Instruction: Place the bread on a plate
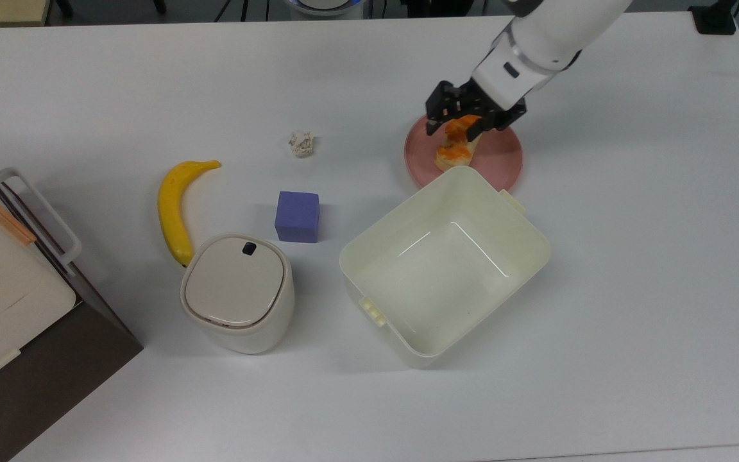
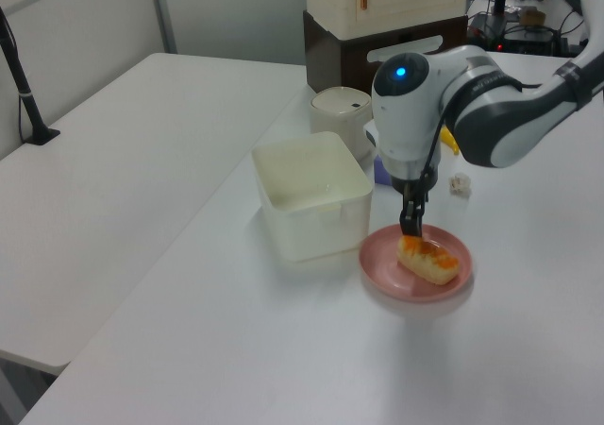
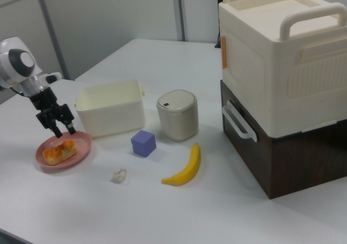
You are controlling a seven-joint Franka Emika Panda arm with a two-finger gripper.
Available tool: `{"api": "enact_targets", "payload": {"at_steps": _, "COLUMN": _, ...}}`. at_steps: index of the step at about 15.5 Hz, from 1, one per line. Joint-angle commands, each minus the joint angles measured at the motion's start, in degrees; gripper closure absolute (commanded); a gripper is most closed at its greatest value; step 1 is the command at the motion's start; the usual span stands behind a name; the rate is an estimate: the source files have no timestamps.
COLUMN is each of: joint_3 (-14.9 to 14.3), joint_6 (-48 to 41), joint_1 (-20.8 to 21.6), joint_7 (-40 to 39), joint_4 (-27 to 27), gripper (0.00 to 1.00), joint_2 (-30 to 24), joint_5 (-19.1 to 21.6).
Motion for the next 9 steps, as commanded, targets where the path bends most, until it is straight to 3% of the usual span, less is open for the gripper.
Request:
{"api": "enact_targets", "payload": {"at_steps": 1, "joint_3": 0.5, "joint_6": -8.5, "joint_1": -4.7, "joint_7": -19.1, "joint_4": 0.2, "gripper": 0.24, "joint_2": -3.4, "joint_5": 0.3}}
{"api": "enact_targets", "payload": {"at_steps": 4, "joint_3": 0.0, "joint_6": -14.7, "joint_1": -8.3, "joint_7": -34.9, "joint_4": 0.2, "gripper": 0.24, "joint_2": -5.1, "joint_5": 0.8}}
{"api": "enact_targets", "payload": {"at_steps": 5, "joint_3": -0.4, "joint_6": -16.0, "joint_1": -8.7, "joint_7": -38.3, "joint_4": 0.3, "gripper": 0.28, "joint_2": -5.6, "joint_5": 0.7}}
{"api": "enact_targets", "payload": {"at_steps": 9, "joint_3": -4.9, "joint_6": -19.1, "joint_1": -10.1, "joint_7": -51.8, "joint_4": 0.6, "gripper": 0.29, "joint_2": -6.8, "joint_5": -0.2}}
